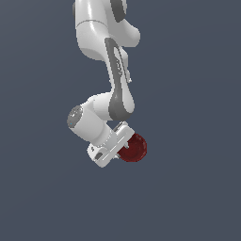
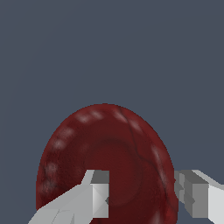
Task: Pick up the object and move it to a goal position.
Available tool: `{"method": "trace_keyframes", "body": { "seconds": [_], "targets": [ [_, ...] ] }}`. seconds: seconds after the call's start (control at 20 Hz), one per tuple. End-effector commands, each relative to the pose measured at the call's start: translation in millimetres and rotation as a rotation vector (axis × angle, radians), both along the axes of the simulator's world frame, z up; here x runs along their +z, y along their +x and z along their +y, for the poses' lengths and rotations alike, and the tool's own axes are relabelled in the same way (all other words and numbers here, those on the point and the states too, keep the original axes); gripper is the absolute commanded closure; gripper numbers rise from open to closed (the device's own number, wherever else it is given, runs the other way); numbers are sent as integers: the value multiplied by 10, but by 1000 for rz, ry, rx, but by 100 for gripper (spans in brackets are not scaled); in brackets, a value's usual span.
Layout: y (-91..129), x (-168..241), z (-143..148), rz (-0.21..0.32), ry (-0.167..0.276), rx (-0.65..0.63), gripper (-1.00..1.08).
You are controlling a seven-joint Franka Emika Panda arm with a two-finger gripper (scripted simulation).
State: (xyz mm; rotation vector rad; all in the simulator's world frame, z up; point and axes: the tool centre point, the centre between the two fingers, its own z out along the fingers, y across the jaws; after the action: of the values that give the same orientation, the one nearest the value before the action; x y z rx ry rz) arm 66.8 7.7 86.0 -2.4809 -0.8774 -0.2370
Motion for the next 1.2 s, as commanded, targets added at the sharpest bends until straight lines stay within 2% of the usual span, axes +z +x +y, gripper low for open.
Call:
{"method": "trace_keyframes", "body": {
  "seconds": [0.0,0.35,0.7,1.15],
  "targets": [
    [16,-6,-7,-10,13,8,-20],
    [30,-3,-11,-18,21,12,-20],
    [-55,-132,-72,-1,25,26,-20],
    [8,-161,-119,-47,78,54,-20]
  ]
}}
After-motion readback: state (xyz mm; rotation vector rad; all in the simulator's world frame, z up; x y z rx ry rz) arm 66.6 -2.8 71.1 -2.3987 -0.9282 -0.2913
